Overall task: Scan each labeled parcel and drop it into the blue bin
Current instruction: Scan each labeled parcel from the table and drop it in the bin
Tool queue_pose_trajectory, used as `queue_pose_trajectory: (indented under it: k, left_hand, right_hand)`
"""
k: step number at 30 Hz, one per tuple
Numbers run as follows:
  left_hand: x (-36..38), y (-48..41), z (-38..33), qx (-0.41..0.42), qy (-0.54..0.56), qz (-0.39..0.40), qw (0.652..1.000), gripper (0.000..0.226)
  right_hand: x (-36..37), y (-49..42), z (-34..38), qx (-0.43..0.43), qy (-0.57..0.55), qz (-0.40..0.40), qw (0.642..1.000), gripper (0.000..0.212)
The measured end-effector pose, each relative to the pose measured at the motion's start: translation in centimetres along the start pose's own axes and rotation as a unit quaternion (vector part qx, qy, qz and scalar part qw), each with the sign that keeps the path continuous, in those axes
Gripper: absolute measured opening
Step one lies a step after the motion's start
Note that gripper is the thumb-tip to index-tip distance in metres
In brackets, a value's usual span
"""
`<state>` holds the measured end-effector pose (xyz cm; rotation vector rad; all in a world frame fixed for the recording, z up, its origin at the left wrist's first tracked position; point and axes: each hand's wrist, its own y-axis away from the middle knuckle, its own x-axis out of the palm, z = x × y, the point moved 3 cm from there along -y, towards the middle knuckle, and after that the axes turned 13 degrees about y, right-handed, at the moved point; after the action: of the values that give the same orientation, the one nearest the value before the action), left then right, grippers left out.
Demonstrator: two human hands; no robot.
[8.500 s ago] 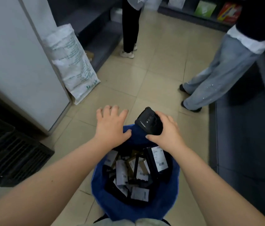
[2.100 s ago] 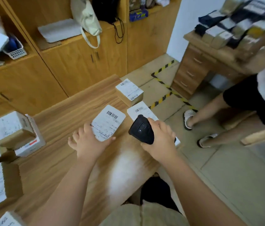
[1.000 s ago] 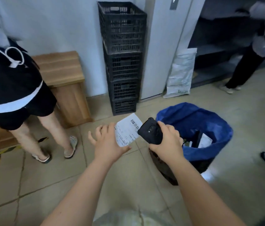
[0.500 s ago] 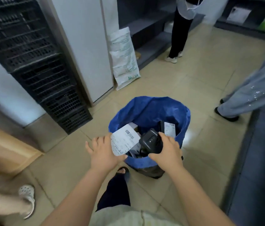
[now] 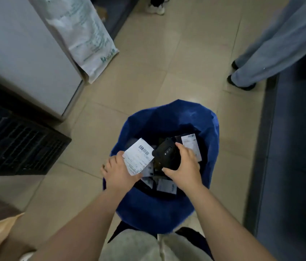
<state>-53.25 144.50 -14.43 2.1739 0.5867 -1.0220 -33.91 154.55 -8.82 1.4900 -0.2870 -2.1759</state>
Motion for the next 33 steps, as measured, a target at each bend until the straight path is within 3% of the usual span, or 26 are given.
queue_pose_trajectory:
  k: [7,19,23,26,29,33]
  left_hand:
    - [9.8,-5.3,3.2,-0.091,0.005,0.042,0.995,0.107]
    - [24.6,-13.7,9.6,-0.182,0.023,0.052,0.982,0.105]
    - [26.5,-14.6,10.2,-0.168,0.015,0.078,0.982,0.105]
    - [26.5,-14.2,9.0,-0.104,-0.003,0.100,0.990,0.100]
    - [25.3,-13.5,6.8,-0.032,-0.039,0.140,0.989,0.094]
    - [21.9,-12.9,4.2,0.006,-0.090,0.134,0.987,0.090]
  right_hand:
    - [9.7,-6.3,-3.5,0.097,-0.009,0.071,0.993,0.094]
    - [25.6,-15.5,-7.9,0.124,-0.039,0.090,0.987,0.092]
    - [27.8,-16.8,-8.3,0.097,-0.008,0.099,0.990,0.091]
    - [27.8,-17.1,-8.5,0.101,0.007,0.097,0.990,0.094]
    - [26.2,-16.5,-7.8,0.113,0.005,0.071,0.991,0.093]
    - [22.3,-15.1,-6.1,0.116,0.012,0.050,0.992,0.094]
